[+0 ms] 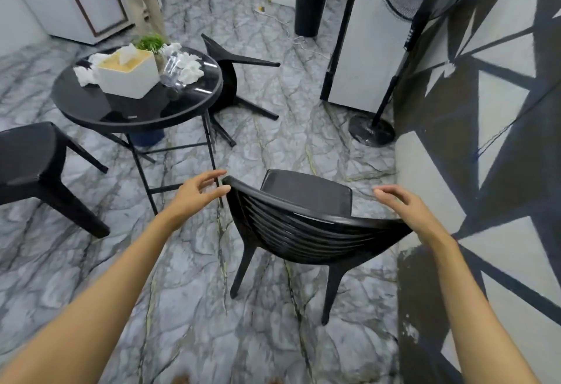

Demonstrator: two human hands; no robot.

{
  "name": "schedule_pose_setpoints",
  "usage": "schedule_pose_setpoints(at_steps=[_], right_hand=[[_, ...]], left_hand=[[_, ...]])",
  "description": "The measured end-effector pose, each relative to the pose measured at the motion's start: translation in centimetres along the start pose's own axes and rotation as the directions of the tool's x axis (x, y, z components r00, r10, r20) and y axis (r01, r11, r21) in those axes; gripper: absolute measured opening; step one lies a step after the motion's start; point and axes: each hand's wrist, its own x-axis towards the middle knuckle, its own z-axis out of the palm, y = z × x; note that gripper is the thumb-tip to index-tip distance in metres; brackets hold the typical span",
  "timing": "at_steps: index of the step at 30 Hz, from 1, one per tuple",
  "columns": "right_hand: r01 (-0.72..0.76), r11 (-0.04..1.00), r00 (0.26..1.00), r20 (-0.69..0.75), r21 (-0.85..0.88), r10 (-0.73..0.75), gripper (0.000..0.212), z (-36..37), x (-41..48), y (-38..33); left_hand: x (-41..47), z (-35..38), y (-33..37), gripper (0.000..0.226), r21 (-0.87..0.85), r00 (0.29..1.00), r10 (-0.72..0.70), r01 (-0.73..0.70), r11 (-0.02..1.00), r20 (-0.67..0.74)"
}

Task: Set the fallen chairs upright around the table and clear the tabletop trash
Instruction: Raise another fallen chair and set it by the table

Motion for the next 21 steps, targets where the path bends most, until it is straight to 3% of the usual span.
schedule_pose_setpoints(at_steps=[1, 4, 8, 12, 16, 21], right_hand=[[0.019, 0.999, 1.000, -0.005, -0.049, -0.019, 0.029, 1.0, 0.9, -1.2], [0.104, 0.976, 0.993, 0.066, -0.191, -0.093, 0.035, 5.9, 4.0, -5.3], [0.268, 0.915, 0.948, 0.253, -0.301, -0.194, 0.041, 16.3, 7.5, -12.0], [0.451, 0.800, 0.843, 0.482, -0.395, -0.238, 0.046, 30.3, 9.1, -18.4], [0.637, 0.589, 0.714, 0.668, -0.498, -0.207, 0.055, 44.6, 9.0, -24.7], [0.765, 0.506, 0.579, 0.769, -0.399, -0.271, 0.055, 59.6, 6.7, -31.8]], left_hand=[[-0.2, -0.8, -0.1, 0.033, 0.005, 0.999, 0.007, -0.006, 1.000, -0.038], [-0.7, -4.0, -1.0, 0.028, 0.042, 0.993, 0.014, -0.009, 0.999, -0.119], [-1.8, -10.3, -3.8, 0.034, 0.107, 0.973, -0.054, 0.080, 0.991, -0.224], [-4.0, -18.1, -8.1, 0.037, 0.258, 0.943, -0.130, 0.214, 0.942, -0.307], [-7.0, -27.0, -12.1, 0.045, 0.381, 0.890, -0.168, 0.344, 0.858, -0.423], [-12.1, -38.2, -16.5, 0.051, 0.370, 0.807, -0.211, 0.464, 0.805, -0.552]])
